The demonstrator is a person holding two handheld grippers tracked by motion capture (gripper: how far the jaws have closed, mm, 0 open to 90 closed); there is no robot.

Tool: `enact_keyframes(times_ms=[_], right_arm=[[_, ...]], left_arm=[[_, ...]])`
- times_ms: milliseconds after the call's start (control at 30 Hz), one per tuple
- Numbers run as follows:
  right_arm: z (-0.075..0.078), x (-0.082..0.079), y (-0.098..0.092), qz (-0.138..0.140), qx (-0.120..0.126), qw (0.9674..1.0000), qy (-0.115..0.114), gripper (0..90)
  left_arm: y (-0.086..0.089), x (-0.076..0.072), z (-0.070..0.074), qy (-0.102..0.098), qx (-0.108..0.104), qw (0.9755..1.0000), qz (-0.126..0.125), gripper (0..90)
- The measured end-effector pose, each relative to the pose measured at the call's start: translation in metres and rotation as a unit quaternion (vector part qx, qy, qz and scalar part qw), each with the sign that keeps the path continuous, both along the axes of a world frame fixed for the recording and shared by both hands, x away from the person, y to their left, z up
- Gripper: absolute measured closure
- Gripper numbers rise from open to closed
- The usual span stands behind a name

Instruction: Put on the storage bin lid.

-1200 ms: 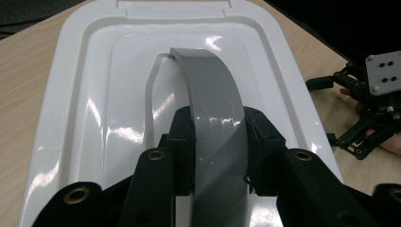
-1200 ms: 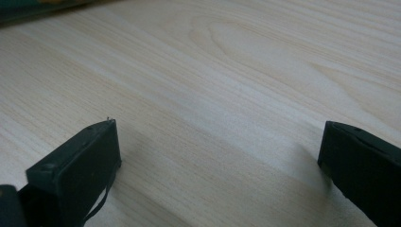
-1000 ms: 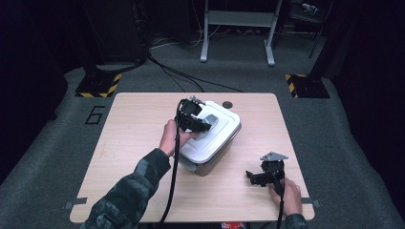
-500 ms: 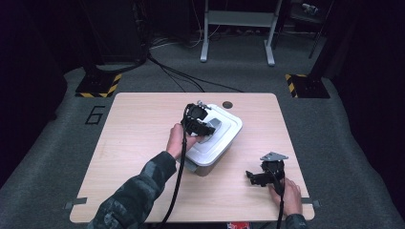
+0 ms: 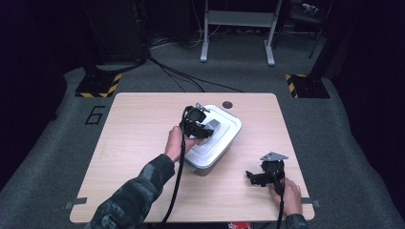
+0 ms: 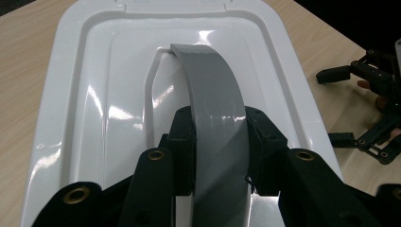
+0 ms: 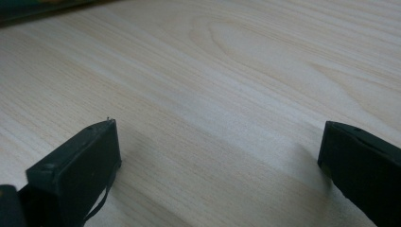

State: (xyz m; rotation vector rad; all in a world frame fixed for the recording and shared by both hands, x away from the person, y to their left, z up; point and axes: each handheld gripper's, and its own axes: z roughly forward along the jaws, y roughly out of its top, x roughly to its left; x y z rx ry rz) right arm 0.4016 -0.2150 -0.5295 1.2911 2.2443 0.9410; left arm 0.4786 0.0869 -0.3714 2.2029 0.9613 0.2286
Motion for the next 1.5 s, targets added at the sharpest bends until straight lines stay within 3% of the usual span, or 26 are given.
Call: enact_keyframes(times_ms=[167,433,633,933,1333,1500], right_arm=[[0.000,0.000,0.000,0.000,0.000,1.0000,0.000,0.0],[0.000,0.000,0.000,0.000,0.000,1.0000,0.000,0.0],[0.000,0.000,0.000,0.000,0.000,1.0000,0.000,0.0],[0.000,0.000,0.000,0.000,0.000,1.0000,0.000,0.0],[0.000,0.000,0.000,0.000,0.000,1.0000,0.000,0.0],[0.000,0.000,0.000,0.000,0.000,1.0000,0.000,0.0]], left_arm=[[0.001,-0.005,0.008,-0.011,-0.001,0.9999,-0.005,45.9],[0.015,-0.016,0.034,-0.039,0.011,0.9992,0.002,16.2],[0.036,-0.024,0.050,-0.051,0.011,0.9986,0.010,9.7],[0.077,-0.038,0.052,-0.062,0.009,0.9971,0.044,3.4],[0.137,-0.062,0.035,-0.074,0.020,0.9936,0.083,1.3],[0.164,-0.072,0.019,-0.080,0.005,0.9895,0.120,1.3]])
